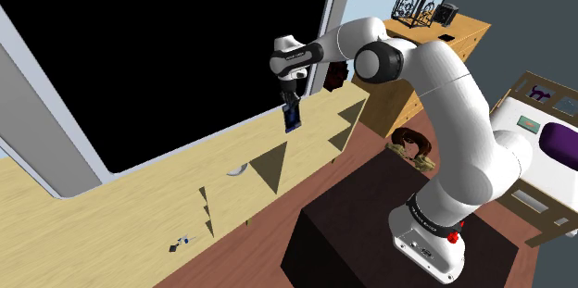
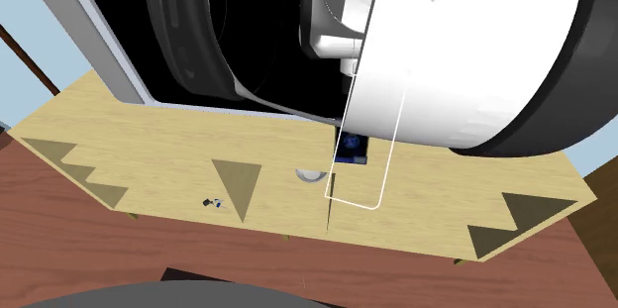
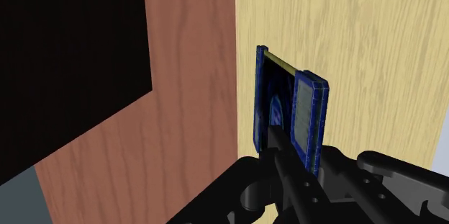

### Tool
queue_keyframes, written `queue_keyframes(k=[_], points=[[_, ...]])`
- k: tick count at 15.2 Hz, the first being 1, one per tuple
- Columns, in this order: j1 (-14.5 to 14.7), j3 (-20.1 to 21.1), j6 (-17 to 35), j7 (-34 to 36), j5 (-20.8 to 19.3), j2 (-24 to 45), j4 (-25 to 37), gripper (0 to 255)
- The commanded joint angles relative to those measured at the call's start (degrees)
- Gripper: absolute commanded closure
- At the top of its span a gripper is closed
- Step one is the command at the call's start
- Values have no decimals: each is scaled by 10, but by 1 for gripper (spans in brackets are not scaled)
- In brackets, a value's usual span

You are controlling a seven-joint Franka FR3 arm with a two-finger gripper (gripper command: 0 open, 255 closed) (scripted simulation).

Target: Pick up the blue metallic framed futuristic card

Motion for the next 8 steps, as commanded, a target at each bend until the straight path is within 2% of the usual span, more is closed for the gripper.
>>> queue_keyframes(k=[1,8], points=[[0,0,0,0,0,0,0,255],[-1,2,-21,-2,2,-32,-11,255]])
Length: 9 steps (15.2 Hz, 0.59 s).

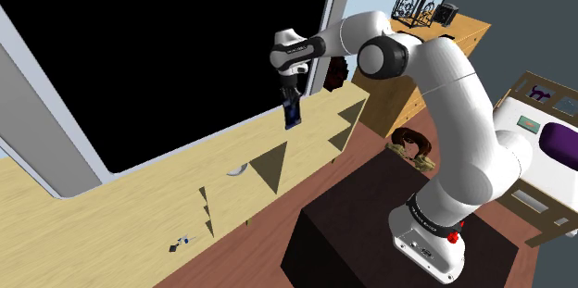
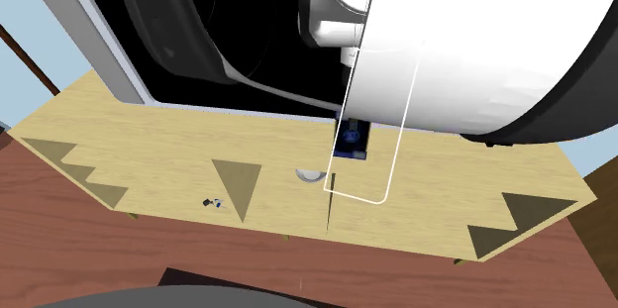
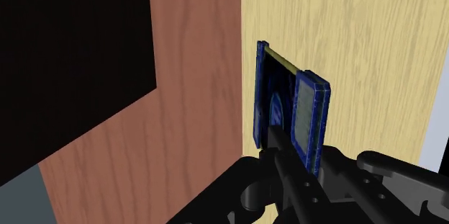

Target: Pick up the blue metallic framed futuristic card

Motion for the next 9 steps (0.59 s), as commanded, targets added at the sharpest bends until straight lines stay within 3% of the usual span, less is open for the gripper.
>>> queue_keyframes(k=[1,9], points=[[-1,0,-8,-1,1,-9,-1,255],[-2,3,-42,-4,3,-48,-6,255]])
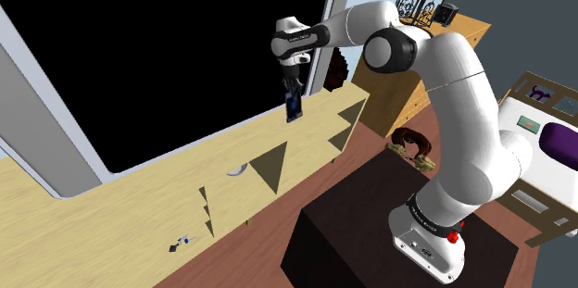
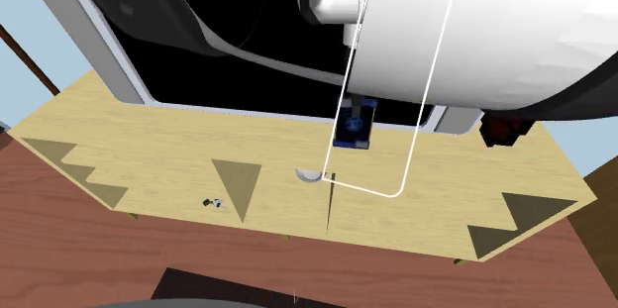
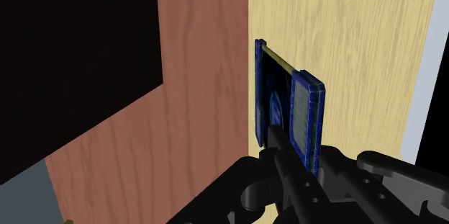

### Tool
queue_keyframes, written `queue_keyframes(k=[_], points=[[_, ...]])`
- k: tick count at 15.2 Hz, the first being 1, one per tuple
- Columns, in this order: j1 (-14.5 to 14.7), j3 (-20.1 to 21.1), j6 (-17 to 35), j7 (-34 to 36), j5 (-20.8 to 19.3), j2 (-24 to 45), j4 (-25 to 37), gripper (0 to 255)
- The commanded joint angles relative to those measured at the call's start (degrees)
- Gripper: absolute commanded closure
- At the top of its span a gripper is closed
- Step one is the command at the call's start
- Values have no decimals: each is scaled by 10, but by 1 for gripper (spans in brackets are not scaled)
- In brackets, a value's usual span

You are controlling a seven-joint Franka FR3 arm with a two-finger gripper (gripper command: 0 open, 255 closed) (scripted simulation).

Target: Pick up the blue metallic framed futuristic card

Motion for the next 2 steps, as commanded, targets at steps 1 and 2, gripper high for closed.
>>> queue_keyframes(k=[1,2], points=[[0,0,-5,0,0,-6,-1,255],[0,0,-5,0,0,-6,-1,255]])
